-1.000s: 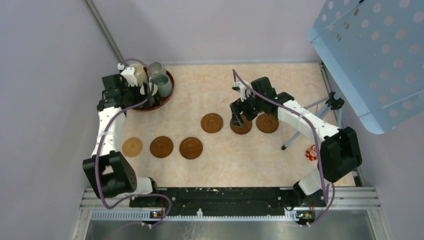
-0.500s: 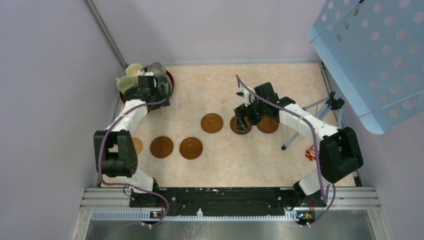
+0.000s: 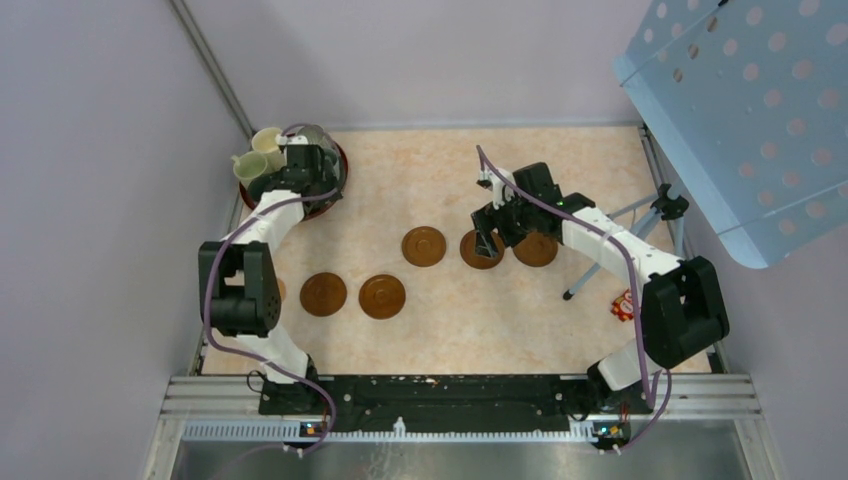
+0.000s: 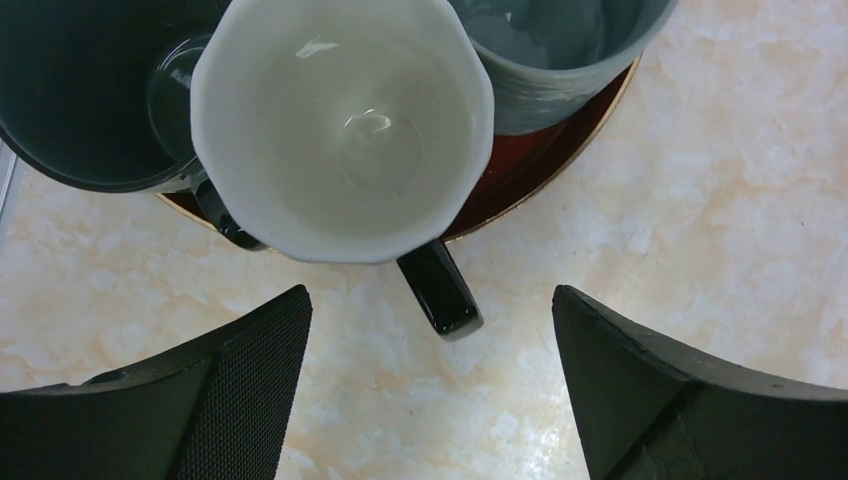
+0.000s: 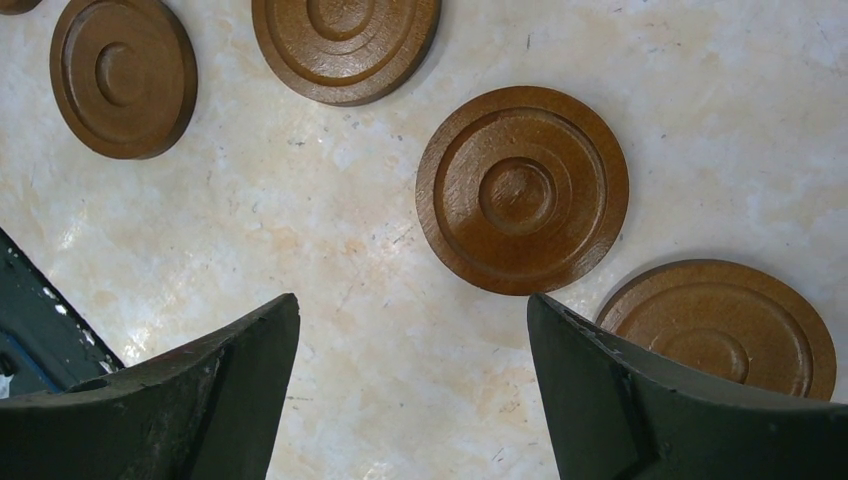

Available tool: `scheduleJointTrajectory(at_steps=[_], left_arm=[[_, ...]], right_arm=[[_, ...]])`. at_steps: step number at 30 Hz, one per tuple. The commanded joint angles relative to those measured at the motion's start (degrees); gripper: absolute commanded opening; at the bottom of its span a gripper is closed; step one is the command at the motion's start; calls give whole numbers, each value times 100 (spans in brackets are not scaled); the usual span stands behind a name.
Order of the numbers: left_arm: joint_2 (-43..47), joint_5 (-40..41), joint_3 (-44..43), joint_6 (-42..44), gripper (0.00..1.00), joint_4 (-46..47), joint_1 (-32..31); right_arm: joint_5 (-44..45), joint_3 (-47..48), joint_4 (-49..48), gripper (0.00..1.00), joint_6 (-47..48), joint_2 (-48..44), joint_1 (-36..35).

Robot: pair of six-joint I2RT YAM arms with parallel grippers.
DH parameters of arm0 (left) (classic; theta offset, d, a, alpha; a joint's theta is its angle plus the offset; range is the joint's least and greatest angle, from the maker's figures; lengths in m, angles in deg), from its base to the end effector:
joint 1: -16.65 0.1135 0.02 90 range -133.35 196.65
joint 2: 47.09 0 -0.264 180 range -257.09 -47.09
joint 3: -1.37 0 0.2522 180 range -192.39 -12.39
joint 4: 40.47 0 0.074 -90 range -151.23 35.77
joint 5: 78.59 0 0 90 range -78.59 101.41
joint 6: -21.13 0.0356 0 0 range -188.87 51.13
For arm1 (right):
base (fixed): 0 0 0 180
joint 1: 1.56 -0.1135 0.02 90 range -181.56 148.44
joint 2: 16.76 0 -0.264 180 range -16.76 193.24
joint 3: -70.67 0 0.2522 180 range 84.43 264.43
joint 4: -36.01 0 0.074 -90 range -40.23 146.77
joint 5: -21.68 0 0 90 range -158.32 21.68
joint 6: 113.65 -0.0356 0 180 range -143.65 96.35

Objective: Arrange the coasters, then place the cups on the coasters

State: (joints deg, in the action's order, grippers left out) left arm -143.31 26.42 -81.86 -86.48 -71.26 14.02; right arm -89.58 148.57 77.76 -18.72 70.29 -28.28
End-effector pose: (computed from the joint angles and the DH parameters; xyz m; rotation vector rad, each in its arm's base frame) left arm 0.3726 -0.0079 0.2443 -0.4284 2.2658 0.1260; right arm 0.2827 0.1568 0.2539 -0.8322 2.3322 0.6212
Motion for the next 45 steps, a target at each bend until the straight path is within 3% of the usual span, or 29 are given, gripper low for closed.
scheduleJointTrajectory(at_steps=[1,5,11,18,34,38,45], left_arm=[[-213,306,-308,-155,93,268,-42],[-361,452,-396,-84,85,317,-75],[-458,841,-479,-54,61,208,-79],[-339,937,-408,31,46,18,-71],[-687,1003,-332,58,46,192,-35],[-771,981,-339,64,39,265,-27],[-601,792,-320,120,16,268,-27]], right_arm=[[12,23,-150,83,34,-237,70],[9,36,-148,83,31,-224,75],[1,36,-139,83,33,-209,79],[-31,55,-138,83,26,-187,92],[-80,83,4,83,92,-225,147],[-71,48,-3,83,96,-234,180],[-63,42,0,83,115,-276,226]])
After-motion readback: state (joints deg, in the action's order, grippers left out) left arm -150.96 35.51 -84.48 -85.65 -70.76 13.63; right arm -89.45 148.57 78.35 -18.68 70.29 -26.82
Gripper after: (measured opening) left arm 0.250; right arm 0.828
